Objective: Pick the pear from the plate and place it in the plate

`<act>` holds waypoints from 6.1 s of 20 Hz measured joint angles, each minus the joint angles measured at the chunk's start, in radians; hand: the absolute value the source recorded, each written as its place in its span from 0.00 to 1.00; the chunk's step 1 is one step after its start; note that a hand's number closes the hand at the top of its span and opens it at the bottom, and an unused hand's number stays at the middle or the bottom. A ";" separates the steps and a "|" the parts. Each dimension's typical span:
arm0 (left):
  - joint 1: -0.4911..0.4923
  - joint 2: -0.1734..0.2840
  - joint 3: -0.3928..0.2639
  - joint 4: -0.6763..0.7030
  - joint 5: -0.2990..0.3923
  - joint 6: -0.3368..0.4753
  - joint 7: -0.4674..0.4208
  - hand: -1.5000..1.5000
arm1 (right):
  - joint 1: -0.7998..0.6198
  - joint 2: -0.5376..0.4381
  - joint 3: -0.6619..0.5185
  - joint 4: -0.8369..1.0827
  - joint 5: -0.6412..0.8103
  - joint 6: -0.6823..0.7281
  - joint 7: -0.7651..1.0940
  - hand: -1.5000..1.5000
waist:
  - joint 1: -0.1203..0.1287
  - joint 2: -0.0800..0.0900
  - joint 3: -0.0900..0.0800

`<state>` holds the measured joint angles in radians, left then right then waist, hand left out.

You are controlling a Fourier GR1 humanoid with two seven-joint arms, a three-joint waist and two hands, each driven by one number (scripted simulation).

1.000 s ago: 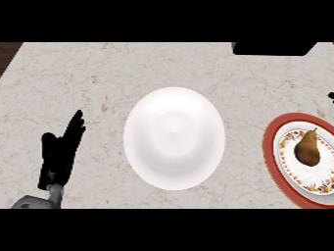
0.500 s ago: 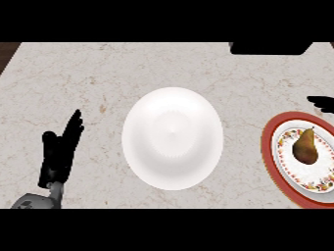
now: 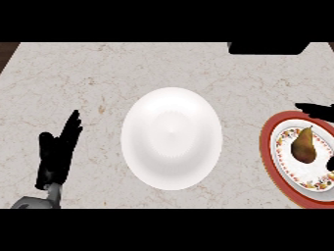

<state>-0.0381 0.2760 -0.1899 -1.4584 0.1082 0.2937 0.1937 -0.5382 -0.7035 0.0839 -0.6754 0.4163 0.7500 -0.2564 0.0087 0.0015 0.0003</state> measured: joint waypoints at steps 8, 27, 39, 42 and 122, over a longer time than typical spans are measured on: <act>0.001 -0.039 0.026 0.009 -0.045 -0.021 0.009 0.50 | -0.032 0.032 -0.029 0.067 0.070 0.001 -0.025 0.00 | -0.001 0.000 0.000; -0.011 -0.095 0.078 0.017 -0.102 -0.063 0.014 0.50 | -0.065 0.080 -0.055 0.165 0.238 -0.233 -0.183 1.00 | 0.001 -0.003 -0.005; -0.013 -0.086 0.070 0.021 -0.100 -0.093 0.036 0.50 | -0.220 0.603 0.137 -0.151 0.370 -0.657 0.216 1.00 | 0.041 -0.036 -0.007; -0.023 -0.095 0.062 0.027 -0.103 -0.093 0.038 0.50 | -0.249 0.655 0.221 -0.240 0.376 -0.754 0.358 1.00 | 0.047 -0.036 -0.006; 0.004 -0.144 0.178 -0.044 -0.173 -0.157 0.071 0.50 | 0.198 0.702 0.284 -0.592 -0.150 -1.138 0.272 0.00 | -0.004 -0.001 0.000</act>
<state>-0.0343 0.1316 -0.0117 -1.5024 -0.0652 0.1369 0.2644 -0.3397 -0.0010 0.3679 -1.2669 0.2664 -0.3883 0.0154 0.0043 0.0004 0.0001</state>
